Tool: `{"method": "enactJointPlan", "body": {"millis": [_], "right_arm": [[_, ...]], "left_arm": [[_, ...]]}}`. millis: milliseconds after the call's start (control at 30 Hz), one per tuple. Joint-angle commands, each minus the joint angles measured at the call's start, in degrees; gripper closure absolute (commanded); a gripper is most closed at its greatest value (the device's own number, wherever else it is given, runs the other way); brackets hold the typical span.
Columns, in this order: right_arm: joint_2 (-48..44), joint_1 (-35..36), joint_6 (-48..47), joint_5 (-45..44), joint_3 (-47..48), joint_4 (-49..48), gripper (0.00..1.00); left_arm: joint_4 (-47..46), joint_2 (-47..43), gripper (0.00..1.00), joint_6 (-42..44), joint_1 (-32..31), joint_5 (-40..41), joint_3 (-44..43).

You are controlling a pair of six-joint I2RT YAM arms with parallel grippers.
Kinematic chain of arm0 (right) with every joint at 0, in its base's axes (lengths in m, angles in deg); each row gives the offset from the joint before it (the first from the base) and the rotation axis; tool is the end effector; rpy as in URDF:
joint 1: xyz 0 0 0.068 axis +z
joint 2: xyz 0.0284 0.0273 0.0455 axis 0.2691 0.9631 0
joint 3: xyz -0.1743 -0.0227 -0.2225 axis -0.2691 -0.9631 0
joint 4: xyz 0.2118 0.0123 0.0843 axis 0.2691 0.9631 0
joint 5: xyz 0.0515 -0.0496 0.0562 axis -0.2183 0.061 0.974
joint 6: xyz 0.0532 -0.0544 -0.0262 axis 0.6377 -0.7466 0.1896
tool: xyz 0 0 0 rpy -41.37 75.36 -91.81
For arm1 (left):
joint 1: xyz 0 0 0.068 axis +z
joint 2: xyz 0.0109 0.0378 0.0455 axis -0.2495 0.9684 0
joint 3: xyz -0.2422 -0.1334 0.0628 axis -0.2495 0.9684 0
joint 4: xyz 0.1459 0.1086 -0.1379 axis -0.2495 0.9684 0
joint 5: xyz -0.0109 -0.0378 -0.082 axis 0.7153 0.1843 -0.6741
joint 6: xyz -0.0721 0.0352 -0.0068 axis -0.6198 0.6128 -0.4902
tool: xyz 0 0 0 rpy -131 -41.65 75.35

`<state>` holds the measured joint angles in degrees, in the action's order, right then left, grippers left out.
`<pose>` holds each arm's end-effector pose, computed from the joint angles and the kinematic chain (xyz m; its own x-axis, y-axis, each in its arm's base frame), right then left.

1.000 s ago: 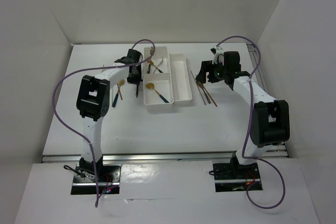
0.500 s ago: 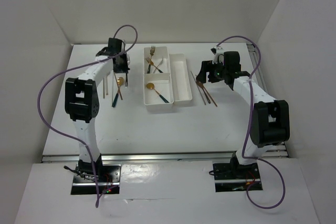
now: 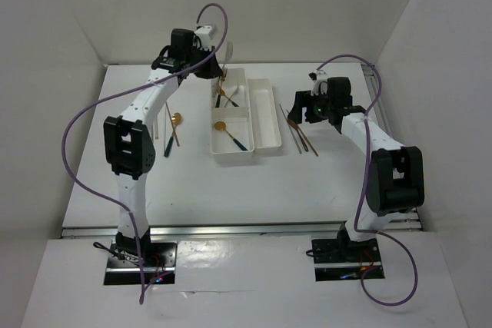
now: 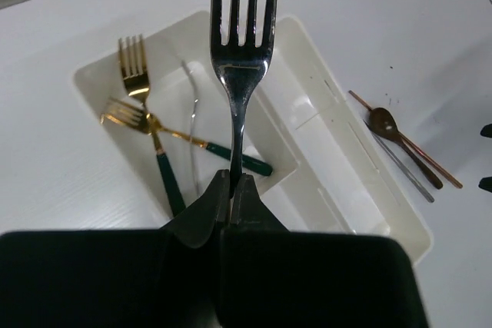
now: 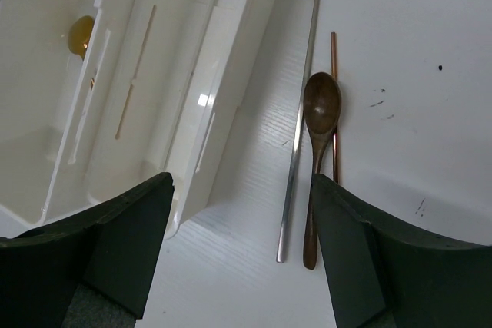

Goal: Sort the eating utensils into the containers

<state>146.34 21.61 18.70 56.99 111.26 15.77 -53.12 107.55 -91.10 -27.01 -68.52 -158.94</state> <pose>0.3480 0.0649 0.2577 -0.6205 -0.0388 -0.7833 -0.3953 0.8781 0.2696 0.4796 -0.1313 0.3303 -0.5465 -0.0692 -0.8346 0.4003 0.8538 -0.3329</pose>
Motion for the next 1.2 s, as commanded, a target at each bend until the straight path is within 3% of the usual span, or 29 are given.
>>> {"method": "enactJointPlan", "body": {"millis": [0, 267, 700, 767, 800, 900, 1067, 1167], "right_arm": [[-2.3, 0.3, -0.5, -0.4, -0.3, -1.9, 0.2], [-2.3, 0.3, -0.5, -0.4, -0.3, -1.9, 0.2], [-1.1, 0.3, -1.0, -0.4, 0.2, -1.9, 0.2], [-0.6, 0.3, -1.0, -0.4, 0.7, -1.4, 0.2], [-0.6, 0.3, -1.0, -0.4, 0.7, -1.4, 0.2], [0.0, 0.3, -1.0, 0.1, 1.2, -1.4, 0.2], [0.5, 0.3, -1.0, 0.6, 1.3, -1.4, 0.2], [0.5, 0.3, -1.0, 0.6, 1.3, -1.4, 0.2]], "left_arm": [[-3.4, 4.2, 1.0, 5.1, -0.8, -5.8, -3.6], [-9.5, 5.6, 1.0, 12.8, -3.4, -4.9, -0.8], [-11.5, 8.8, 1.0, 16.5, -3.4, -1.1, 2.9], [-9.3, 9.3, 0.87, 17.0, -3.4, 0.2, 1.9], [-8.6, 9.3, 0.71, 17.0, -3.4, 0.8, 1.2], [-7.4, 9.0, 0.51, 16.2, -3.4, 2.5, 1.2], [-8.6, 2.8, 0.43, 12.2, -3.4, 2.0, 3.0], [-7.8, -3.0, 0.44, 7.5, -3.4, 4.6, 3.8]]}}
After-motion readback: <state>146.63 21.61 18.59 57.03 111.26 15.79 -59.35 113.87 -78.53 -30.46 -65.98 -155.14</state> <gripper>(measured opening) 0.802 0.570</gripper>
